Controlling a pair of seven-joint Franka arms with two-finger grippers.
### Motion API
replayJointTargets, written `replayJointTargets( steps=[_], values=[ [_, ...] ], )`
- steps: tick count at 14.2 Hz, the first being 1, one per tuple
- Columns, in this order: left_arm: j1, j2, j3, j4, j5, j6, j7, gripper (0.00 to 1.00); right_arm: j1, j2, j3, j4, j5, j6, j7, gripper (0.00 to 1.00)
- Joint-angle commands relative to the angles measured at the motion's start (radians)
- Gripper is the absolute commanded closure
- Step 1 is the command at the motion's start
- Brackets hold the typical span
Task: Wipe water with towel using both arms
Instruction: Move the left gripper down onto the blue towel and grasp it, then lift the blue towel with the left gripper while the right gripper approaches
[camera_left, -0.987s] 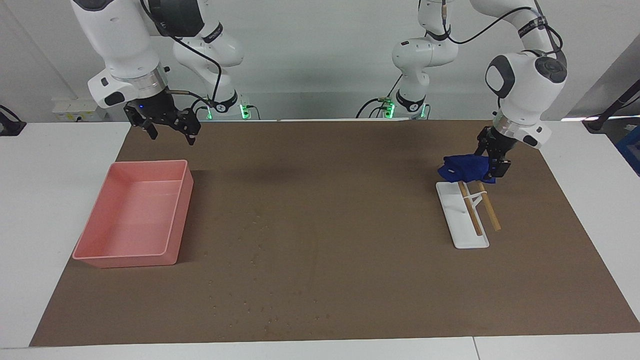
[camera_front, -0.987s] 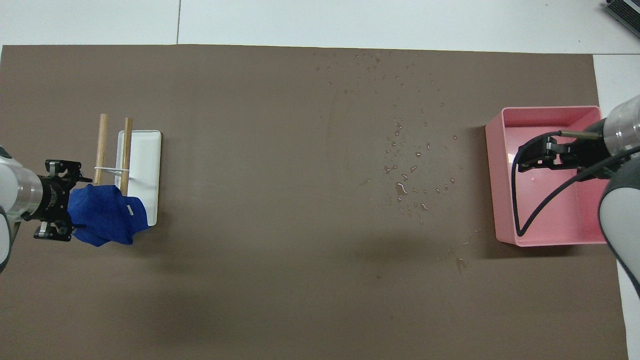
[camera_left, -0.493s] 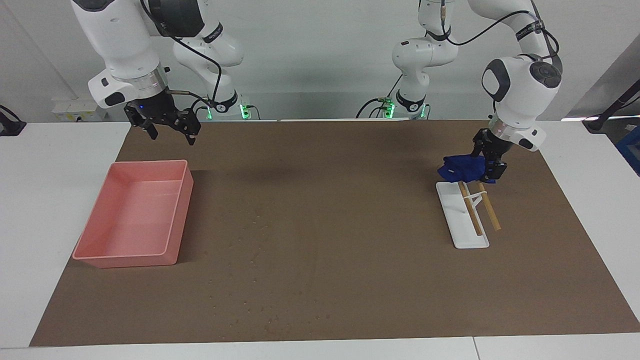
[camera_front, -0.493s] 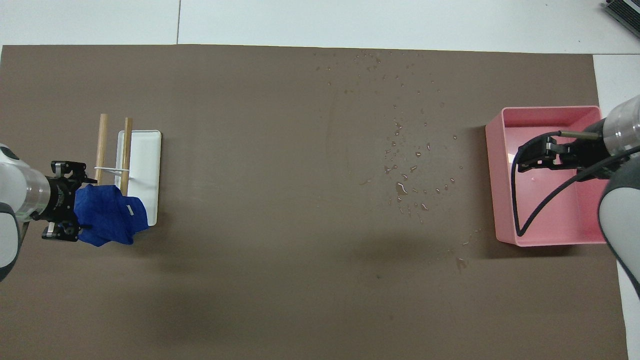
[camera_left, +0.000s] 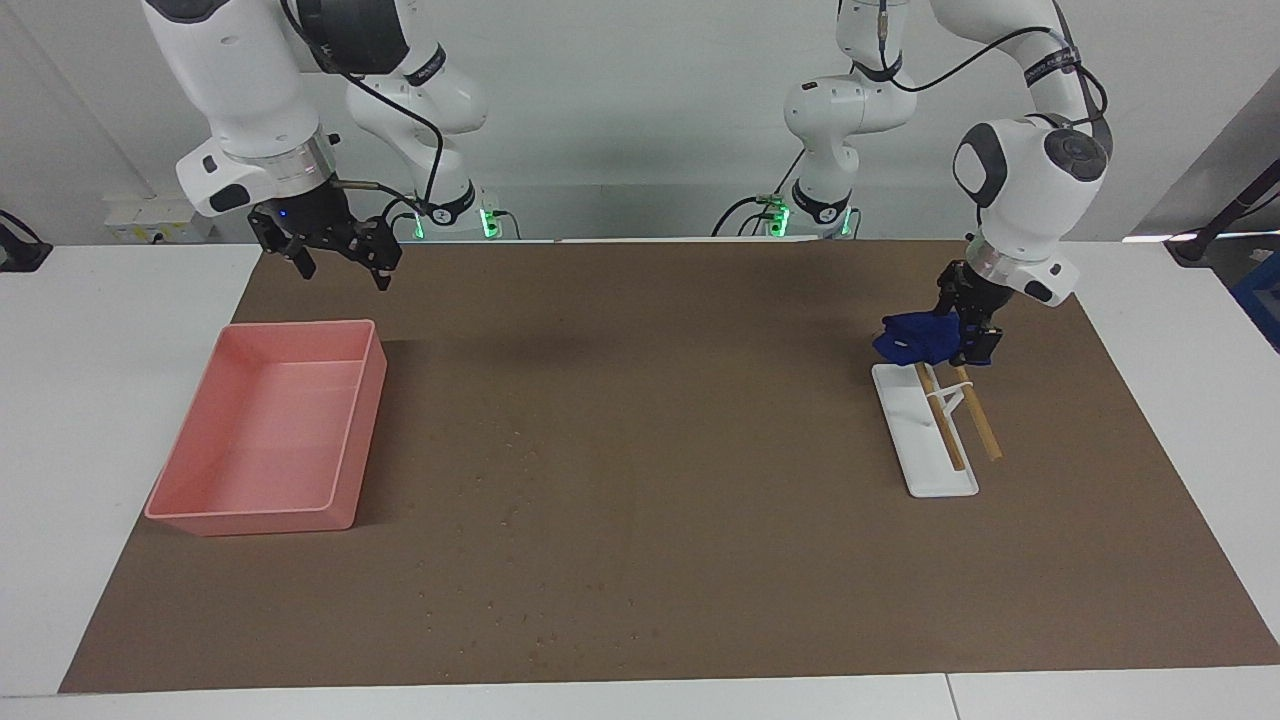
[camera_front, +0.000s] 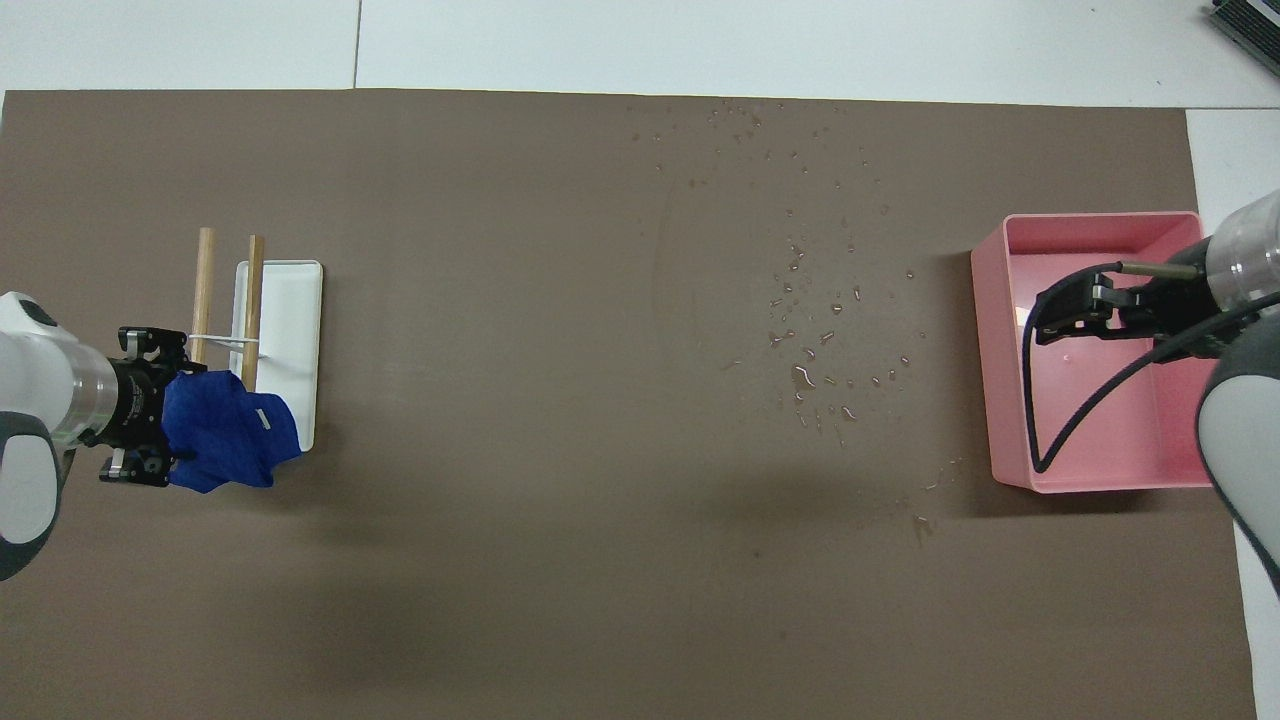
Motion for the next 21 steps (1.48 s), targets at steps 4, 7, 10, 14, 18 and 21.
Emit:
replayJointTargets(
  steps=[4,7,10,14,18,21],
  values=[
    [-0.025,0.008,0.007,0.012,0.003,-0.005,-0.025,1.0,-0.005,-0.021,0.005,-0.026,0.007,0.011,0.004,0.0],
    [-0.031,0.015,0.007,0.061,0.003,-0.08,-0.022,1.0,-0.005,-0.021,0.005,-0.026,0.007,0.011,0.006,0.0],
    [-0.062,0.013,0.006,0.13,-0.004,-0.178,-0.025,1.0,-0.007,-0.021,0.005,-0.025,0.007,0.01,0.007,0.0],
    [-0.107,0.004,0.004,0.271,-0.079,-0.362,-0.065,1.0,-0.005,-0.021,0.005,-0.025,0.007,0.008,0.004,0.0],
    [-0.191,-0.005,-0.013,0.337,-0.144,-0.429,-0.213,1.0,-0.004,-0.02,0.005,-0.023,0.01,0.036,0.041,0.0],
    [-0.205,-0.008,-0.098,0.347,-0.158,-0.415,-0.386,1.0,0.033,-0.018,0.007,-0.023,0.036,0.062,0.195,0.0]
  ],
)
